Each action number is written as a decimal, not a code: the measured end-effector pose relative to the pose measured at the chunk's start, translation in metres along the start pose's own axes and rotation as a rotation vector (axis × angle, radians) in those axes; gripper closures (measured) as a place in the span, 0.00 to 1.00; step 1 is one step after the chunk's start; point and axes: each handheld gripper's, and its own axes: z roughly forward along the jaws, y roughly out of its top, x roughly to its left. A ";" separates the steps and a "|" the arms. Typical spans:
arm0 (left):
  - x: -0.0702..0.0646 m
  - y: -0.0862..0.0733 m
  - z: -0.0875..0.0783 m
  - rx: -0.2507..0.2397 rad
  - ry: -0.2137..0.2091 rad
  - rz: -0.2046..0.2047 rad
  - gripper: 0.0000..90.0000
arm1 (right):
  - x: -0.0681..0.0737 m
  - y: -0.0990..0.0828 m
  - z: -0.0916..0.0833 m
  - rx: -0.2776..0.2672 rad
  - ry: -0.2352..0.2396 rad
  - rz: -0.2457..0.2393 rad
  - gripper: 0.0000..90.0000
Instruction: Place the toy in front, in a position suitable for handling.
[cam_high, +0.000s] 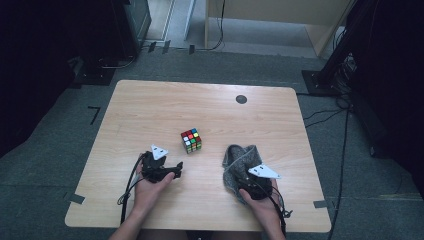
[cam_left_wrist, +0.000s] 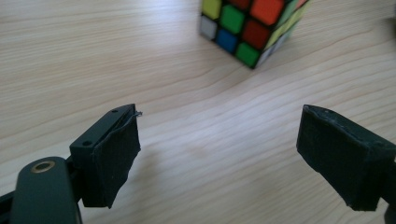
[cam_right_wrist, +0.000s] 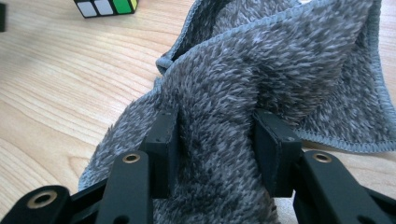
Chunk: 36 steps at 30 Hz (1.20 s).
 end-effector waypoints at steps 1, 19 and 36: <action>-0.004 0.002 0.003 0.000 -0.010 0.004 0.15 | 0.001 0.000 0.000 -0.001 -0.003 -0.005 0.61; -0.052 0.036 0.050 -0.040 0.046 -0.141 0.11 | -0.001 0.000 0.000 0.001 0.019 0.001 0.58; -0.053 0.059 0.076 -0.017 0.173 -0.153 0.19 | 0.000 0.000 0.001 0.002 0.021 -0.010 0.56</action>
